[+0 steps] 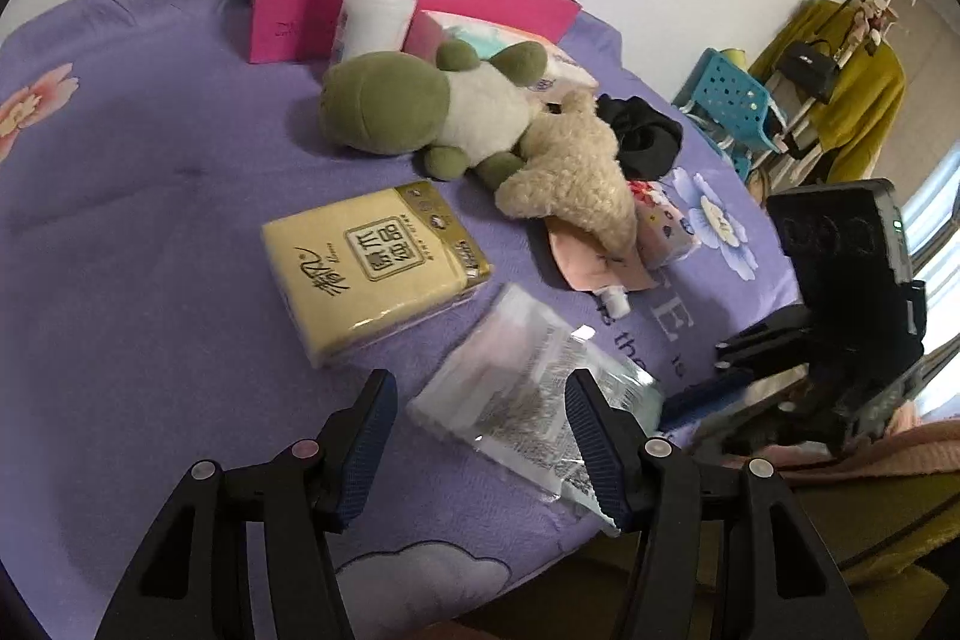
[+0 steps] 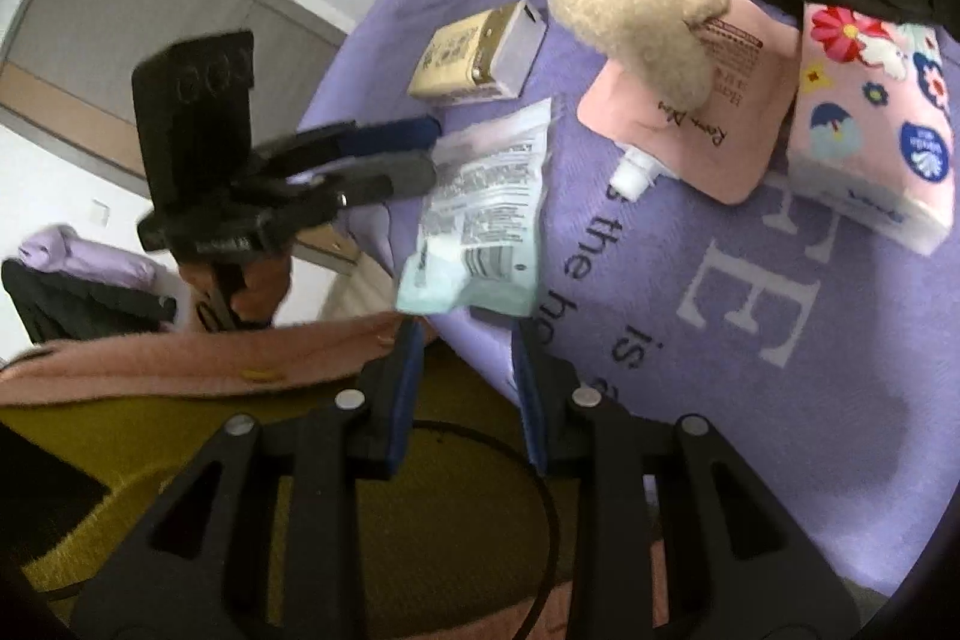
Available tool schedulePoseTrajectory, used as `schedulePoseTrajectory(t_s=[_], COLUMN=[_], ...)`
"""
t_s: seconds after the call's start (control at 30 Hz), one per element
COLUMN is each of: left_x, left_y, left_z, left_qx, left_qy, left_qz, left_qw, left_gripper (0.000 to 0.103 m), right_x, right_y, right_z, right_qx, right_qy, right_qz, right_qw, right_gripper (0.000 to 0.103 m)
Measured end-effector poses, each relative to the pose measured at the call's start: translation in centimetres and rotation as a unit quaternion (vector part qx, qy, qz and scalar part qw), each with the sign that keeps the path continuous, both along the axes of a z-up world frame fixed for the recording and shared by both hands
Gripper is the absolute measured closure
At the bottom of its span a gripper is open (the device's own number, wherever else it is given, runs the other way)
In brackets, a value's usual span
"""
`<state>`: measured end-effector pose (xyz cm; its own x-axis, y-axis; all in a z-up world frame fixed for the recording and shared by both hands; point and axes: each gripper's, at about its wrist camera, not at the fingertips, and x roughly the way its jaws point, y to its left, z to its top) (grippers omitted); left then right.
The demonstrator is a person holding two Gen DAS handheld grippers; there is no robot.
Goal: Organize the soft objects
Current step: 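Move the left gripper back to the pile of items, then grasp the clear wipe packet with the left gripper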
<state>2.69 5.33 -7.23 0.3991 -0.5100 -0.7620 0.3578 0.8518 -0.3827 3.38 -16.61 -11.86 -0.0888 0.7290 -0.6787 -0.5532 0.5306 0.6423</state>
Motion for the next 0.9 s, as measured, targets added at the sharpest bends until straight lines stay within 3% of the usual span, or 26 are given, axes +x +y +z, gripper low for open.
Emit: schedulePoseTrajectory(t_s=[0.17,0.33,0.43,0.9], left_x=[-0.3,-0.6,-0.5,1.9], left_y=[-0.4,-0.9,-0.9,-2.3], left_z=[-0.1,-0.2,-0.2,-0.3], left_qx=[-0.009,-0.019,-0.025,-0.066], left_qy=[0.006,0.009,0.010,0.011], left_qz=[-0.014,-0.027,-0.027,-0.043], left_qw=[0.9998,0.9994,0.9993,0.9968], left_gripper=[0.044,0.044,0.044,0.042], right_x=[1.0,2.1,2.6,1.3], right_y=[-0.1,0.2,0.7,0.0], right_z=[0.2,0.7,0.9,4.3], right_qx=[0.030,0.023,0.018,0.008], right_qy=[-0.001,-0.026,-0.038,-0.162], right_qz=[-0.029,-0.058,-0.069,-0.051], right_qw=[0.999,0.998,0.997,0.985], right_gripper=[0.070,0.072,0.083,0.091])
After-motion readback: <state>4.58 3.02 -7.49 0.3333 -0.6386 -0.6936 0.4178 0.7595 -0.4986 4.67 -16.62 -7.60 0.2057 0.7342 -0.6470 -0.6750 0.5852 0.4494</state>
